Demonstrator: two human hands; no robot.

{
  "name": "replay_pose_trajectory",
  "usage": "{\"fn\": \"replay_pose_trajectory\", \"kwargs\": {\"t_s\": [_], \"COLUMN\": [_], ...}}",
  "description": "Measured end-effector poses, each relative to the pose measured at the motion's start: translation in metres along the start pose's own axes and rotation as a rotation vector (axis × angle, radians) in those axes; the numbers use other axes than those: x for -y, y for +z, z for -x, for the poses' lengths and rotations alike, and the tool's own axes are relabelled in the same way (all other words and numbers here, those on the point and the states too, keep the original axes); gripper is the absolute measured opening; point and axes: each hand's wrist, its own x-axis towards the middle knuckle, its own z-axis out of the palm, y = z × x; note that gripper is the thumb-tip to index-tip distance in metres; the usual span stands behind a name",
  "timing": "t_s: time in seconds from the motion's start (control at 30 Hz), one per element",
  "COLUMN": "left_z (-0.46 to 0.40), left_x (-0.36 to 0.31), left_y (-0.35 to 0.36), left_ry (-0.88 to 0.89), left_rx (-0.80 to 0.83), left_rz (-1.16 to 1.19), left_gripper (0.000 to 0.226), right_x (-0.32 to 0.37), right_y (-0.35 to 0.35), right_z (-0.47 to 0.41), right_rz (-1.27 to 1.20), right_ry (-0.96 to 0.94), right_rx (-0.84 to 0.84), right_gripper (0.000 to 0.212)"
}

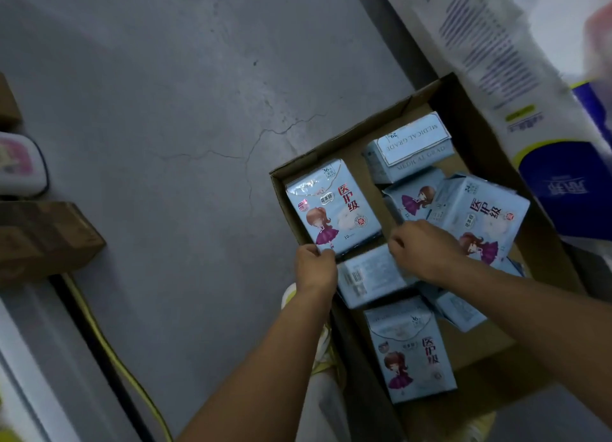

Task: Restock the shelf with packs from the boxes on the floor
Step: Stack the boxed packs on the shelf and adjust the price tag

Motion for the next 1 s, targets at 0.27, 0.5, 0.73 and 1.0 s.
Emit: {"fn": "replay_pose_trajectory", "kwargs": {"t_s": [0.27,0.5,0.73,1.0], "left_z": [-0.031,-0.035,-0.012,0.011], "left_x": [-0.007,-0.005,-0.004,-0.005], "left_y": [0.007,0.008,0.007,0.002], "left_ry": [-0.107,-0.198,-0.146,-0.057], "left_rx": [0.119,0.187,0.081,0.048], "left_rz": [0.192,0.268,0.358,0.475], "left_gripper": [0.041,0.025,0.040,0.069], "right_x": [0.018,0.020,0.032,0.027], "right_y": [0.019,0.034,0.017,-0.013], "right_z": [-0.040,-0.047,-0.026,0.006], "right_rz": [-0.521,-0.724,-0.769,-1.097], "right_ry": [0.119,0.331,0.388,0.285], "right_rx": [0.013,-0.006,-0.117,-0.050], "right_gripper": [0.037,0.042,0.032,0.023]}}
